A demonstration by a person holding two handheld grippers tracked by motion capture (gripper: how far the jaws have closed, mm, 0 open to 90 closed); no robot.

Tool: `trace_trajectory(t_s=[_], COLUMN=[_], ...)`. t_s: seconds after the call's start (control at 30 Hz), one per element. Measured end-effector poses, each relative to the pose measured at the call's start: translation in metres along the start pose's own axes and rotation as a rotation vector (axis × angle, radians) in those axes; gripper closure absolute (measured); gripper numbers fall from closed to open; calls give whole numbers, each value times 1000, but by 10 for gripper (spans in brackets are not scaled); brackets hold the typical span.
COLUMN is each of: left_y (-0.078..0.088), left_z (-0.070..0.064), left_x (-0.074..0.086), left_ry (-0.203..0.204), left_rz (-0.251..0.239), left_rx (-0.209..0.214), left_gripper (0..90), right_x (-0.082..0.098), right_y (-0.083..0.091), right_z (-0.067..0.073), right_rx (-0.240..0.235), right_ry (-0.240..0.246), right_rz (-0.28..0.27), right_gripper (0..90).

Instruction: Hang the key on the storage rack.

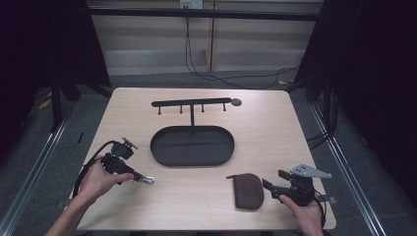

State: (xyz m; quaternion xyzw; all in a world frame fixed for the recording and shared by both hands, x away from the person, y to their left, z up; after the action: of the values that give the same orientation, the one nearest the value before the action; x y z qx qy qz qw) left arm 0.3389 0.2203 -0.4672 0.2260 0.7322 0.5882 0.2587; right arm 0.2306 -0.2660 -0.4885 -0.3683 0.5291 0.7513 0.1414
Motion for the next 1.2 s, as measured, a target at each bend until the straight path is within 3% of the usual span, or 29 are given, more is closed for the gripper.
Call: trace_trajectory(t_s=[0.1,0.4,0.47,0.6,0.67,1.03,1.2], left_y=[-1,-11,-11,-12,-11,-25,-27], left_z=[-2,-3,-3,-2,-2,-4,-6], left_x=[-2,-7,-8,-11,-13,-16,-16], left_ry=[-38,-95,-92,-130,-129,-169,-207], left_rz=[29,82,77,117,99,176,189], left_rx=[-6,-19,-21,-35,-56,-51,-43], left_gripper=[577,624,627,635,642,642,639], right_x=[0,0,0,0,0,0,0], right_y=[0,-1,-1,-1,-1,-2,-2], right_z=[0,0,1,1,1,2,2], right_rx=[0,-7,-6,-10,-13,-20,-22], right_ry=[0,0,2,2,2,5,3], right_rz=[1,5,5,8,7,12,12], right_gripper=[244,242,242,242,242,242,242])
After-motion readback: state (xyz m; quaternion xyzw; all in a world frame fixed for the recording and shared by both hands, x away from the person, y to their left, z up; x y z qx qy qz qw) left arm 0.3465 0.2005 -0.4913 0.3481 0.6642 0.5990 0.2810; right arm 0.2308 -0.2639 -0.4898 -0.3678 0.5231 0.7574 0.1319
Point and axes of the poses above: each handheld gripper's, and its own axes: y roughly backward along the jaws, x roughly out of its underside, z roughly to its left, the point moved 3 cm from there along -y, roughly forward along the jaws, and after that the axes turned 9 degrees about z, right-handed, at the moved point
